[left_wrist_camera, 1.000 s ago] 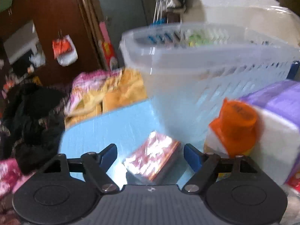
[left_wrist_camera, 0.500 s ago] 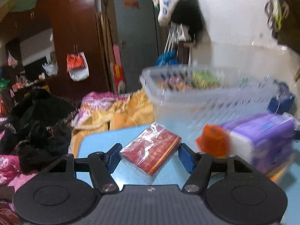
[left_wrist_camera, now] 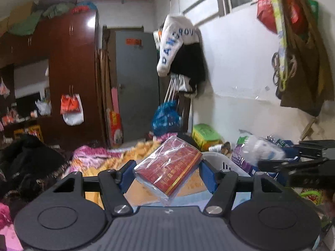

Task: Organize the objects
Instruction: 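Carry both items over the white basket and open both grippers to drop them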

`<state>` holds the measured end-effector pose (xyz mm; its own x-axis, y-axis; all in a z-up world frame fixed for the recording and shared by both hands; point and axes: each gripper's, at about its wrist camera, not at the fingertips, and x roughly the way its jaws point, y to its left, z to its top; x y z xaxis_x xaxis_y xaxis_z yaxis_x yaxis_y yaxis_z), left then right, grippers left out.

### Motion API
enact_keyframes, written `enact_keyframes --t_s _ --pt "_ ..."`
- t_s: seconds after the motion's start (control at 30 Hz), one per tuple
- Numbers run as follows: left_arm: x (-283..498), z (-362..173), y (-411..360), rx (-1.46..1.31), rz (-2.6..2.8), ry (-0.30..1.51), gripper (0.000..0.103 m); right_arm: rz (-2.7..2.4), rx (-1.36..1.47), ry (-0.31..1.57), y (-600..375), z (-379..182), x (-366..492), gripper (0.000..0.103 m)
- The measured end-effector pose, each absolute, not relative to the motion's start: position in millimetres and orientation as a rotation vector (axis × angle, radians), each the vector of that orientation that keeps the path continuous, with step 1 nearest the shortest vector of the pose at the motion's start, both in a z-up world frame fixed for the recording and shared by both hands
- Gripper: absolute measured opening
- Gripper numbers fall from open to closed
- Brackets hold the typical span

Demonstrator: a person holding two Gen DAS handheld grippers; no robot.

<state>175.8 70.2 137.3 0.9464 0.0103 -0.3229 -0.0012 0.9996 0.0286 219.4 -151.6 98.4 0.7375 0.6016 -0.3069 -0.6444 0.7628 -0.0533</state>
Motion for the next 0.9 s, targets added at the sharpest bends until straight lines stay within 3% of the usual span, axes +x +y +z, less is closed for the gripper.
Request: enact_keyframes --t_s 0.27,0.53,0.6,0.63,0.67,0.7,0.73,0.9 --pt "275 96 71 -0.044 0.088 0.568 0.069 0.656 -0.184 0.479 -113 59 288 0.049" --pt "282 81 77 -0.054 0.085 0.601 0.070 0.669 -0.153 0.520 -115 46 298 0.050" --pt "278 79 81 -0.081 0.067 0.578 0.077 0.680 -0.140 0.514 -116 49 298 0.055" --pt "277 78 82 -0.090 0.059 0.575 0.089 0.669 -0.135 0.505 -118 50 296 0.070" --pt "274 77 84 -0.101 0.053 0.568 0.092 0.652 -0.142 0.493 -118 53 294 0.087" --pt "270 77 86 -0.111 0.049 0.556 0.095 0.639 -0.147 0.480 -120 55 291 0.094" --pt "264 77 87 -0.117 0.044 0.542 0.095 0.632 -0.147 0.463 -122 57 288 0.099" --pt "196 87 82 -0.057 0.010 0.392 0.099 0.667 -0.085 0.361 -151 67 249 0.103"
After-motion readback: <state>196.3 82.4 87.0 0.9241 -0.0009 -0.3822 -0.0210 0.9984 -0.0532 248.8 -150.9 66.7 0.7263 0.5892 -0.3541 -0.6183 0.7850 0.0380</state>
